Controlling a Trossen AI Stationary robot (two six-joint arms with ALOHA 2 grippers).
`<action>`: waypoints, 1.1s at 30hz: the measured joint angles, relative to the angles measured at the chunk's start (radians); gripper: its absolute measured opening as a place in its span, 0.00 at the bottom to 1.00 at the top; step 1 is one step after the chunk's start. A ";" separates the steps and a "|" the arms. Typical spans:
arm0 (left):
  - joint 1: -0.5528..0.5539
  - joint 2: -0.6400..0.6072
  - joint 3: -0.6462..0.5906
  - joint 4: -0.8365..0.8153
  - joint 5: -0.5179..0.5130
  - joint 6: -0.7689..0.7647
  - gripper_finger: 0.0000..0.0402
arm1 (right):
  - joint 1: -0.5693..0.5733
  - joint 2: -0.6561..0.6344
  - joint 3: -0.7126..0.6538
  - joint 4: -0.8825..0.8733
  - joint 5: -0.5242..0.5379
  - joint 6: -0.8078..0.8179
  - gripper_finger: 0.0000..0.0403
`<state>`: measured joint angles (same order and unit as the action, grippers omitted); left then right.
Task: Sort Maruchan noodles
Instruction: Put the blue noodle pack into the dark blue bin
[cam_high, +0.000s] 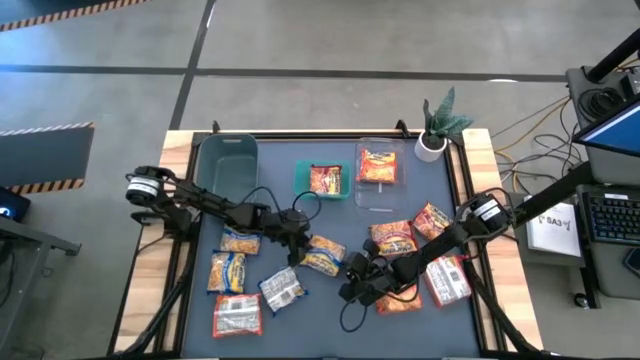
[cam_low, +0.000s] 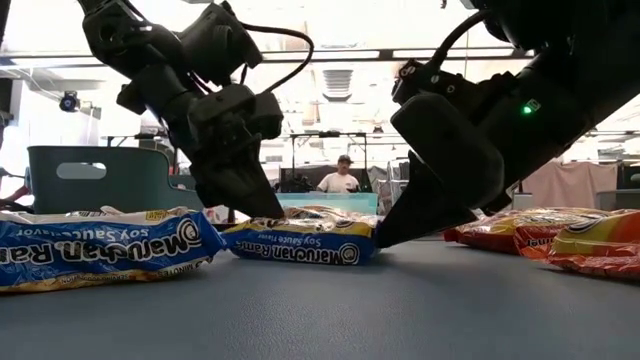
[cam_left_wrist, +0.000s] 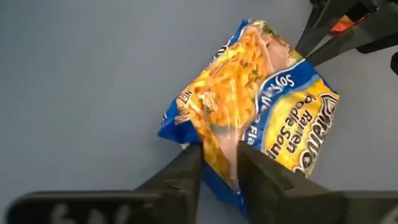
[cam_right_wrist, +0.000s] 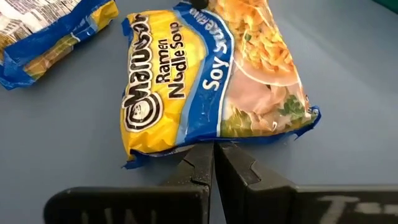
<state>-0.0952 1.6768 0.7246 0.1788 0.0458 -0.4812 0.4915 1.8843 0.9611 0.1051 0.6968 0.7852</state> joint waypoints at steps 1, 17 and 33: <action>0.000 0.000 0.000 0.000 -0.003 0.000 0.15 | 0.000 0.000 0.000 0.000 0.000 -0.001 0.02; -0.002 -0.096 0.000 -0.024 -0.004 0.035 0.00 | 0.023 -0.045 0.000 -0.029 0.012 -0.027 0.02; -0.007 -0.401 0.001 -0.171 -0.036 0.133 0.00 | 0.053 -0.173 0.001 -0.071 0.016 -0.089 0.02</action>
<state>-0.1020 1.2762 0.7254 0.0080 0.0093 -0.3486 0.5449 1.7111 0.9619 0.0341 0.7130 0.6965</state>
